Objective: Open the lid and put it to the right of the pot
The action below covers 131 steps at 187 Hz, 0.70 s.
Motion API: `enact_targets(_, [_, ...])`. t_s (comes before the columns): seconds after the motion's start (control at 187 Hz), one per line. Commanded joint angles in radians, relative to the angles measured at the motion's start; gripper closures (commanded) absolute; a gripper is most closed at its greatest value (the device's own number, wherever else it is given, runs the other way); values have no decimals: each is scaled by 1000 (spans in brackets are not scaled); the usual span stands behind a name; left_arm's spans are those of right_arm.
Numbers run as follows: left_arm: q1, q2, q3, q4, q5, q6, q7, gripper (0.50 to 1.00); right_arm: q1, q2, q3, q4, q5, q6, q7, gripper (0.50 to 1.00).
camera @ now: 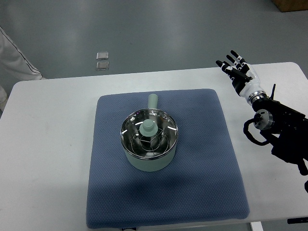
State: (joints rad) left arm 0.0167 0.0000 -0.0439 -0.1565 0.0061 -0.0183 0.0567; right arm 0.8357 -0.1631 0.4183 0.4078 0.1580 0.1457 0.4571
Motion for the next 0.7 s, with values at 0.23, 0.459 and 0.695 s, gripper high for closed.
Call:
enact_targets(0.23, [0, 0, 1, 0, 0, 0, 0, 500, 3, 16, -6, -26, 0, 2, 0, 570])
enact_targets(0.459, [-1, 0, 1, 0, 0, 0, 0, 500, 3, 14, -4, -26, 0, 2, 0, 570])
enact_targets(0.695, [0, 0, 1, 0, 0, 0, 0, 500, 34, 17, -9, -14, -2, 3, 0, 572])
